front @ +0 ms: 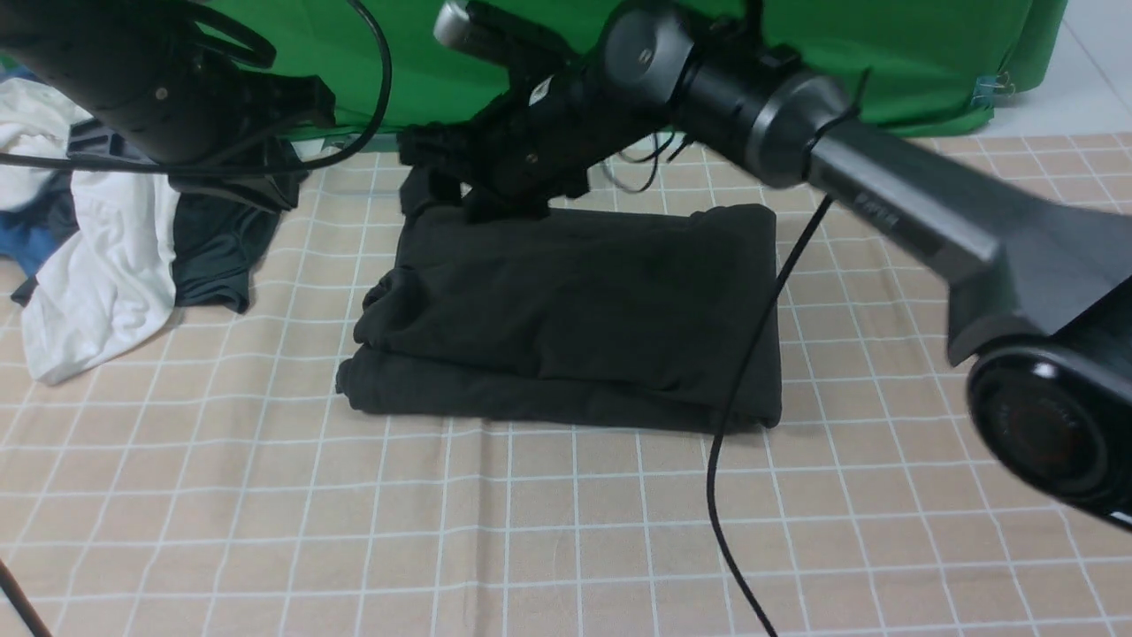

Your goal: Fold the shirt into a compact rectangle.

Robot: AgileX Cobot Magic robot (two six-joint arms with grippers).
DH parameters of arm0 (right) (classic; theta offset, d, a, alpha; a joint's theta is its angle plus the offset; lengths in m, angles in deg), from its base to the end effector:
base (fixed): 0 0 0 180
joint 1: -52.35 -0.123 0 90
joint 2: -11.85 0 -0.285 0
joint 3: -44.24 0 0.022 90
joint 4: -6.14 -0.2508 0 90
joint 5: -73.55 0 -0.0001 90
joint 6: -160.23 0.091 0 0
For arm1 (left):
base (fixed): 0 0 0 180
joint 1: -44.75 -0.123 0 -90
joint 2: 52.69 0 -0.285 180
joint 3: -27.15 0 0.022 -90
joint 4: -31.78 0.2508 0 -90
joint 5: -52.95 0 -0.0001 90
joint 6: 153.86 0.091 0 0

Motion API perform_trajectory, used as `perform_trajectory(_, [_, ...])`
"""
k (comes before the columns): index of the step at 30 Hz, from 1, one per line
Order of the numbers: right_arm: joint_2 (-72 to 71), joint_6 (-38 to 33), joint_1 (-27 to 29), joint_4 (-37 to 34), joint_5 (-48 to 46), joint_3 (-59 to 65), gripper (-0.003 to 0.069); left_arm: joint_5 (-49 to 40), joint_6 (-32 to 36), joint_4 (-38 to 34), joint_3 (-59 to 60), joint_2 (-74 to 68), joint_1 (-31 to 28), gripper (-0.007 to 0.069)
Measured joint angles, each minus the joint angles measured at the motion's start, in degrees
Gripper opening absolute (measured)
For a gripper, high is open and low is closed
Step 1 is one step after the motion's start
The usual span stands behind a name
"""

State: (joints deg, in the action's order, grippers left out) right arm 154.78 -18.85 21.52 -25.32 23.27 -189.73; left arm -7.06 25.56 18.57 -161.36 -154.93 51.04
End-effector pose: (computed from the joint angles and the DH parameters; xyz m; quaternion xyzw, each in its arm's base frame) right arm 0.4423 0.3066 0.2626 -0.1461 0.8949 0.3377 0.2524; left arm 0.3483 -0.0565 0.3276 0.0149 0.9679 -0.1234 0.2187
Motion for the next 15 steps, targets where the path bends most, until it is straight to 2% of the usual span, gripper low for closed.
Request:
perform_trajectory(1, [-0.23,-0.26,0.24,0.14,-0.5,0.0,0.0496,0.0,0.13,-0.16,0.0,0.0,0.0,0.0019])
perform_trajectory(5, [-4.42,-2.69,5.34,5.43,-10.42,-1.57,0.0338,0.83,3.29,-5.43,0.0,-0.27,0.14,0.0019])
perform_trajectory(7, [-6.78,-3.15,8.49,9.36,-16.21,-2.2,0.0158,1.72,4.78,-7.66,0.0,-1.38,0.96,0.0019])
perform_trajectory(8, [-7.59,-3.47,10.05,10.46,-17.32,-2.22,0.0094,2.79,5.3,-8.55,0.0,-2.52,1.87,0.0019])
perform_trajectory(11, [-9.54,-3.97,12.42,12.16,-18.52,-1.28,0.0042,5.17,5.96,-9.05,0.0,-6.11,4.27,0.0019])
perform_trajectory(15, [-12.81,-4.45,12.86,14.18,-18.83,5.21,0.0039,9.05,6.38,-9.72,0.0,-12.9,6.61,0.0019])
